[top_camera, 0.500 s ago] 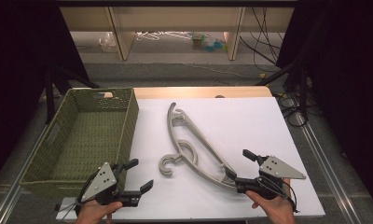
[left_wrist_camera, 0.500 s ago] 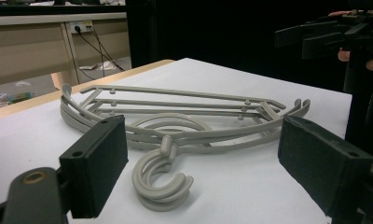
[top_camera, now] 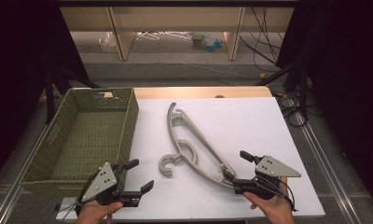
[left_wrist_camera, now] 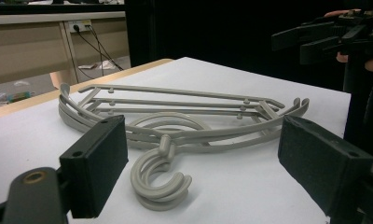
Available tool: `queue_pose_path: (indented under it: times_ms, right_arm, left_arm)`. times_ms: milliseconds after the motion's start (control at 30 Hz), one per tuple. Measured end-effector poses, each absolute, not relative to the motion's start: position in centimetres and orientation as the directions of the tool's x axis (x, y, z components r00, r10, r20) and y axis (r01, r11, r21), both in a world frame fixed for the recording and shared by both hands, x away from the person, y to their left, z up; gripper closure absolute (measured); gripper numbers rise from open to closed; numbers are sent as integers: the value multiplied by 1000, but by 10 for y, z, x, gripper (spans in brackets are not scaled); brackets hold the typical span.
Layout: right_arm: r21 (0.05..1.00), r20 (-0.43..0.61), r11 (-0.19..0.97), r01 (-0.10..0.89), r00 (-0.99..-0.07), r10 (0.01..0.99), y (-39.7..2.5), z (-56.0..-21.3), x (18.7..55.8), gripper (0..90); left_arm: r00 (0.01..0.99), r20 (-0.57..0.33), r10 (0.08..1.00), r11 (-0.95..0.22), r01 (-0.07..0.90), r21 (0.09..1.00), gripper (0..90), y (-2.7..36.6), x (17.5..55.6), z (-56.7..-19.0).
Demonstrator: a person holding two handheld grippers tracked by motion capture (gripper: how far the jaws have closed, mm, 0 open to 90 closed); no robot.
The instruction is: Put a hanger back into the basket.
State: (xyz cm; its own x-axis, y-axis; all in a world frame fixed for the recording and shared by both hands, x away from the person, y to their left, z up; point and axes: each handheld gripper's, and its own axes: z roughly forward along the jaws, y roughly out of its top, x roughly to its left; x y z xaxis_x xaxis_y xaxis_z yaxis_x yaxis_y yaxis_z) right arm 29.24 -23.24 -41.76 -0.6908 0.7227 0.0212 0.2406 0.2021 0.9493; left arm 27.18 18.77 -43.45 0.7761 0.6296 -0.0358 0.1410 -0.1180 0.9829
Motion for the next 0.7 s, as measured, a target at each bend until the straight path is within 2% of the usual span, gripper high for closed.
queue_pose_path:
  times_ms: [233,467,700]
  right_arm:
    - [938,15,237,253,-713,701,-222,-415,296,157]
    - [886,-35,371,279,-757,652,-199,-411,308,172]
    - [788,-39,512,341,-803,595,-173,-421,322,246]
  left_arm:
    - [777,-31,629,-118,135,984,156,188,272,-434]
    - [778,-27,627,-124,134,983,156,187,273,-435]
    - [774,-46,631,-112,150,982,156,187,272,-435]
